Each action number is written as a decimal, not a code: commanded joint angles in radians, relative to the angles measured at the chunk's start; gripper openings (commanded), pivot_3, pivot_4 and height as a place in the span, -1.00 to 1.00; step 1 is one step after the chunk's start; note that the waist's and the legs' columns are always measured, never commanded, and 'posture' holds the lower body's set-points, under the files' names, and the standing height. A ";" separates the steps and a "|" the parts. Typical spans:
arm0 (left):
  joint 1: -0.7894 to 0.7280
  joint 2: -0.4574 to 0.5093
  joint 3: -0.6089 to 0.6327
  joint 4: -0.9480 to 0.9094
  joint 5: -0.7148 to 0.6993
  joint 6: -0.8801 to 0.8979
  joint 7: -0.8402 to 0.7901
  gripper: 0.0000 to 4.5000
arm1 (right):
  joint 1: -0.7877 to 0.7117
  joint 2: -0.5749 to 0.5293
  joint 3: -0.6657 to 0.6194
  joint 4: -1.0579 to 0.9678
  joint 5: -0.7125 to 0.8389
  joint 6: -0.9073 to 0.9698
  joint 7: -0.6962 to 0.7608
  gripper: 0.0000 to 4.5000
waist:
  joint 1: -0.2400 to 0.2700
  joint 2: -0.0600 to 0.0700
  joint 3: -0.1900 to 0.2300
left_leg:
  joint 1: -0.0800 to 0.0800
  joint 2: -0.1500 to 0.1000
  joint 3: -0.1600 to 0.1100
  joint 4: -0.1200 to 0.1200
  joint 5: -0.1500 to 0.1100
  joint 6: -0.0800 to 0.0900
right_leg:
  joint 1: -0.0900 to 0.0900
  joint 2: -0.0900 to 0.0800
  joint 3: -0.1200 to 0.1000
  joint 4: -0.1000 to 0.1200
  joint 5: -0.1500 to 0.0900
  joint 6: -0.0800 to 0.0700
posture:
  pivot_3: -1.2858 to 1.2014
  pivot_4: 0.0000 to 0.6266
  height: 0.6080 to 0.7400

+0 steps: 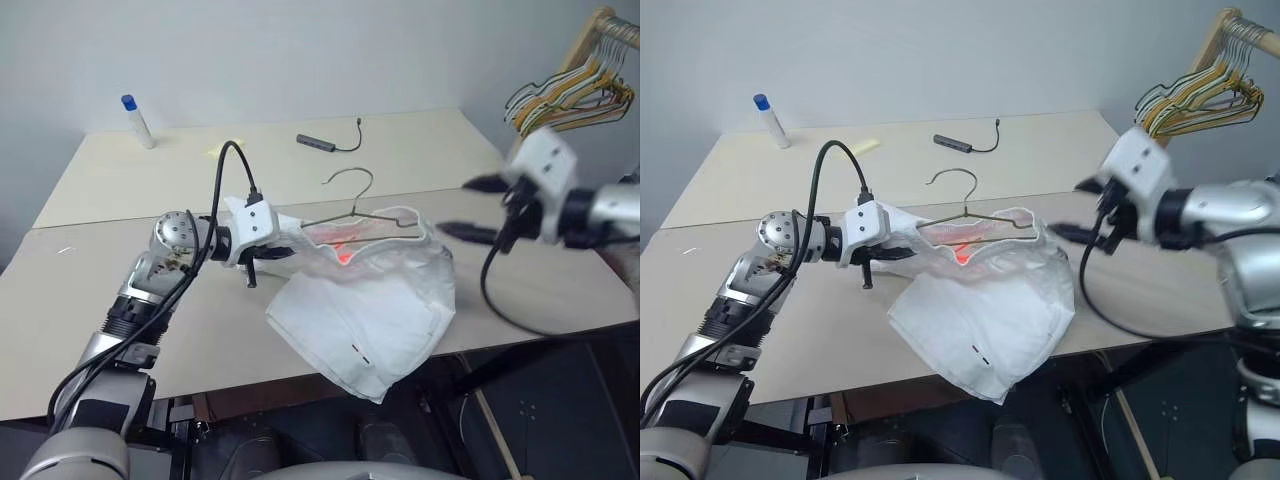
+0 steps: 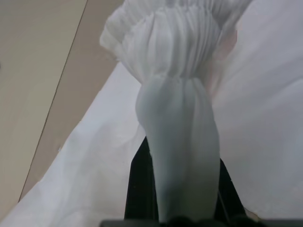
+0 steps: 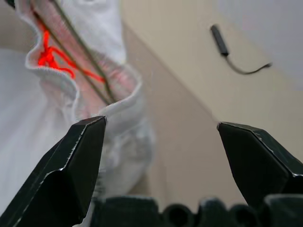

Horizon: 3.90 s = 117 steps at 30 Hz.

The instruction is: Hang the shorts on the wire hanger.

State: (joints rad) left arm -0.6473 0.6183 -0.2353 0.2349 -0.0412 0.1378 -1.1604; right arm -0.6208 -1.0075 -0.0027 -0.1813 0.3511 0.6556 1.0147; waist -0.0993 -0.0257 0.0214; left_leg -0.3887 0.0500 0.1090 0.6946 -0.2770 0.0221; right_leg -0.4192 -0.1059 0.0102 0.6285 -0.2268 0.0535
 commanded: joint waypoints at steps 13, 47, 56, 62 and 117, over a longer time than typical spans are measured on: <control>-0.040 -0.022 0.014 -0.028 -0.012 -0.032 -0.007 -1.00 | -0.204 0.181 0.373 0.311 -0.302 -0.300 0.239 0.40 | 0.005 0.001 0.000 | -0.003 -0.001 0.001 0.002 0.000 0.000 | -0.002 -0.001 0.000 0.000 0.000 0.000 | -0.03 -1.00 1.00; -0.170 -0.177 0.337 0.015 -0.327 0.029 0.191 0.99 | 0.343 0.053 -0.220 -0.076 -0.025 0.465 0.030 -0.99 | 0.002 0.001 0.000 | -0.002 -0.001 0.000 0.003 0.000 0.000 | 0.000 -0.001 0.000 0.001 0.000 0.000 | -0.09 -1.00 1.00; -0.109 -0.334 0.370 -0.393 -0.581 0.318 0.424 0.99 | 0.346 0.118 -0.632 -0.095 -0.025 0.959 -0.266 -0.99 | -0.009 0.003 -0.001 | -0.001 -0.001 -0.001 0.003 0.000 0.000 | 0.001 -0.002 0.001 0.001 0.001 0.001 | -0.14 -1.00 1.00; -0.155 -0.351 0.357 -0.416 -0.607 0.341 0.459 0.99 | 0.126 0.021 -0.700 0.251 0.017 0.959 -0.471 -0.99 | -0.062 0.006 -0.003 | 0.007 -0.002 -0.001 0.001 0.000 0.000 | 0.011 -0.001 0.002 -0.003 0.001 0.001 | -0.16 -1.00 1.00; -0.121 -0.267 0.329 -0.438 -0.650 0.369 0.427 1.00 | 0.148 0.260 -0.663 0.225 -0.365 0.023 -1.286 0.99 | -0.121 0.013 -0.003 | 0.021 -0.006 -0.013 -0.010 -0.001 0.002 | 0.030 -0.002 0.006 -0.018 0.001 0.010 | -0.15 -1.00 1.00</control>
State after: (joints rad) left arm -0.7409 0.3465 0.0835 -0.2004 -0.6744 0.5064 -0.7290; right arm -0.4823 -0.7556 -0.6493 0.1226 0.0177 0.8174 -0.2320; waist -0.2200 -0.0126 0.0179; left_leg -0.3677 0.0443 0.0957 0.6850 -0.2783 0.0243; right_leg -0.3898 -0.1074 0.0158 0.6106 -0.2260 0.0630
